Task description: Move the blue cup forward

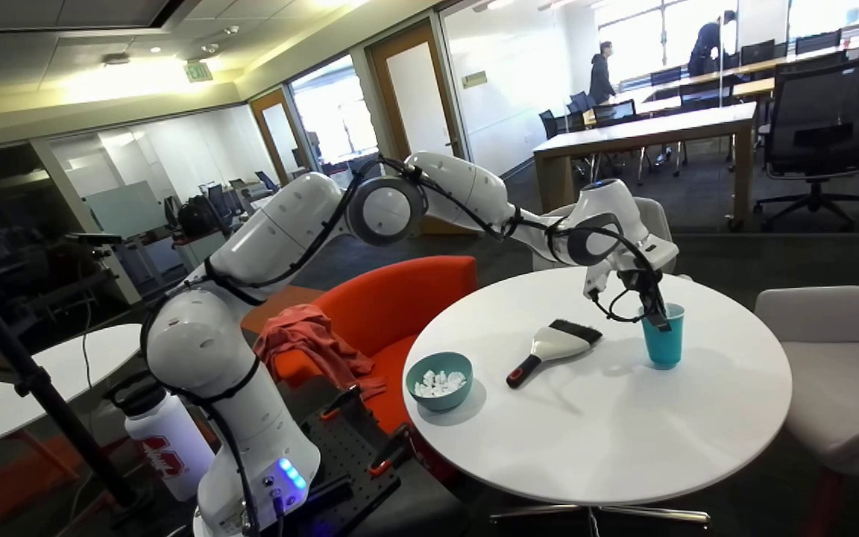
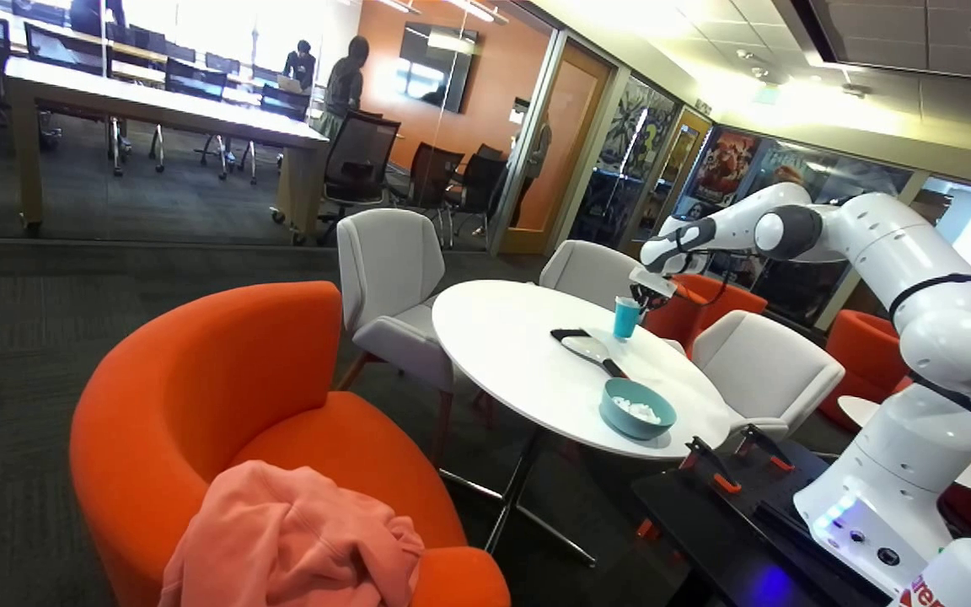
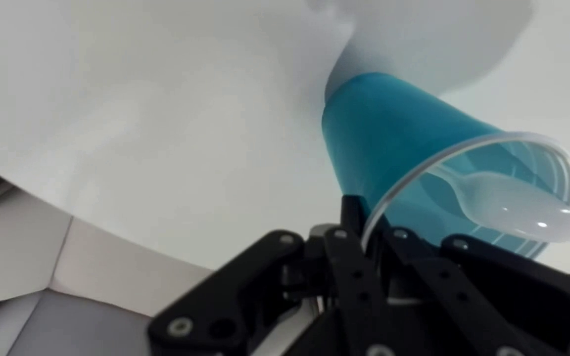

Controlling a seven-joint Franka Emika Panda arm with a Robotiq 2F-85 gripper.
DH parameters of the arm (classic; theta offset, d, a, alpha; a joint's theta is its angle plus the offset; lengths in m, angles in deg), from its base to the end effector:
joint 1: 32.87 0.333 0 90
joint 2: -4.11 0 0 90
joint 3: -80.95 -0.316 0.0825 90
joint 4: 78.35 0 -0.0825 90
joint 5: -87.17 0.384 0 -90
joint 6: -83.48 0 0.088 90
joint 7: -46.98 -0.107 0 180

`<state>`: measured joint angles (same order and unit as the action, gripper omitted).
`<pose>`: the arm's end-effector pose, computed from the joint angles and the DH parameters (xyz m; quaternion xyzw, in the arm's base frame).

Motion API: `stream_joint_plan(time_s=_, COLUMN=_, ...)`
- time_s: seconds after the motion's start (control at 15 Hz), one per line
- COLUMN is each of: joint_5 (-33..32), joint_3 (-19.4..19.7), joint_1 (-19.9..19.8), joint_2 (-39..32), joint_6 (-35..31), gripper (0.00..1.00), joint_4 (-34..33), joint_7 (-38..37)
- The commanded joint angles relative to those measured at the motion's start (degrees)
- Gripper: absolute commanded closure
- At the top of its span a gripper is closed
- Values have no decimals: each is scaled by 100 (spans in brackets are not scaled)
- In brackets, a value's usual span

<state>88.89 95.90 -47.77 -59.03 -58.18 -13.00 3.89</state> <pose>0.7125 -0.3290 0.1594 0.8350 -0.5263 0.1392 0.0800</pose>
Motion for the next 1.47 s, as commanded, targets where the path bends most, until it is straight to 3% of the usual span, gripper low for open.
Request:
stream_joint_plan(time_s=0.0, joint_5=-320, joint_3=461, joint_1=377, joint_2=679, joint_6=154, gripper=99, joint_4=823, joint_7=-210)
stream_joint_plan(time_s=0.53, joint_5=-307, joint_3=798, joint_1=930, joint_2=1744, joint_6=-538, gripper=99, joint_4=2882, joint_7=-213)
stream_joint_plan(time_s=1.0, joint_5=-25, joint_3=1158, joint_1=1327, joint_2=2698, joint_6=-2306, gripper=99, joint_4=4877, joint_7=-709)
stream_joint_plan(time_s=1.4, joint_5=595, joint_3=1114, joint_1=1296, joint_2=3762, joint_6=-3276, gripper=99, joint_4=6738, joint_7=-516)
